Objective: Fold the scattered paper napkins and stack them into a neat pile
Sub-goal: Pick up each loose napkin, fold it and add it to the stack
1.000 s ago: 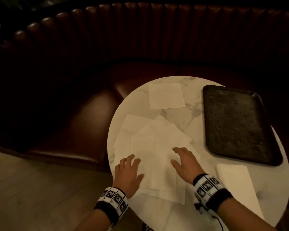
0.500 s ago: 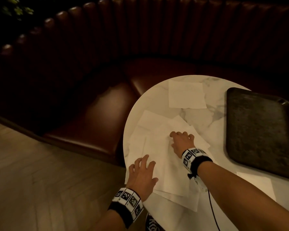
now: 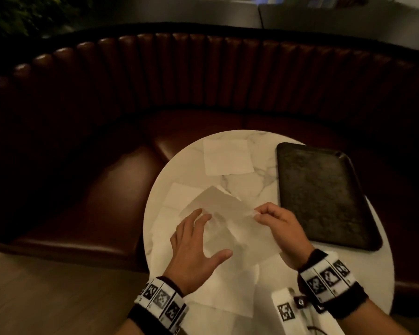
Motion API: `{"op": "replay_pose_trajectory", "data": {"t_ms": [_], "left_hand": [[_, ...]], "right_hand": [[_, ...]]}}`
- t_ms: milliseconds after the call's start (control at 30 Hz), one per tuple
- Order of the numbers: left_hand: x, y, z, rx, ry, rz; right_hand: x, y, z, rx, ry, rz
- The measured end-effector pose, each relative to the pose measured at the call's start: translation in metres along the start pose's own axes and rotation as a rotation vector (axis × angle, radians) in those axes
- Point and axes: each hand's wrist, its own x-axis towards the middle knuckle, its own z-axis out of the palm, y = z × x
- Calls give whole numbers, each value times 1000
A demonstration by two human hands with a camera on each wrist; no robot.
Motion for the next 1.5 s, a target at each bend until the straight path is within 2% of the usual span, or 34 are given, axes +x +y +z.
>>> {"op": "replay_pose_trajectory", "data": {"t_ms": [100, 233, 333, 400, 500, 633, 700, 767, 800, 833, 867, 933, 1033, 1133, 1233, 1367, 1500], "left_hand": [[0, 21, -3, -214, 67, -52], [-3, 37, 9, -400, -40, -84], [2, 51, 17, -705, -144, -180], [6, 66, 18, -879, -152, -151], [14, 83, 18, -843, -35, 9], [24, 86, 11, -592, 91, 86], [26, 86, 5, -486, 123, 124], [28, 88, -2, -364, 122, 205], [29, 89, -5, -296, 107, 268], [30, 92, -9, -226, 92, 344], [31, 94, -13, -155, 73, 420], [32, 100, -22, -19, 20, 533], [32, 106, -35, 108, -18, 586], [35, 108, -49, 116, -8, 564], [45, 106, -61, 121, -34, 518], [66, 110, -56, 129, -113, 471], [93, 129, -15, 212, -225, 466]], "right_hand": [[-28, -7, -25, 358, 93, 67], [-55, -3, -52, 701, 176, 93], [-69, 5, -66, 828, 245, 123], [-75, 8, -71, 836, 301, 168], [-82, 17, -79, 834, 318, 194], [-90, 29, -87, 903, 316, 256], [-95, 30, -84, 740, 363, 177], [-99, 27, -78, 264, 532, 12], [-100, 25, -74, -44, 566, -134], [-98, 23, -68, -325, 520, -294], [-93, 21, -62, -551, 412, -414], [-78, 20, -48, -806, 213, -496], [-58, 7, -29, -838, 161, -516], [-56, 2, -24, -714, 137, -582], [-74, 16, -30, -628, 170, -546], [-101, 47, -42, -444, 210, -384], [-120, 78, -56, -223, 263, -116]]}}
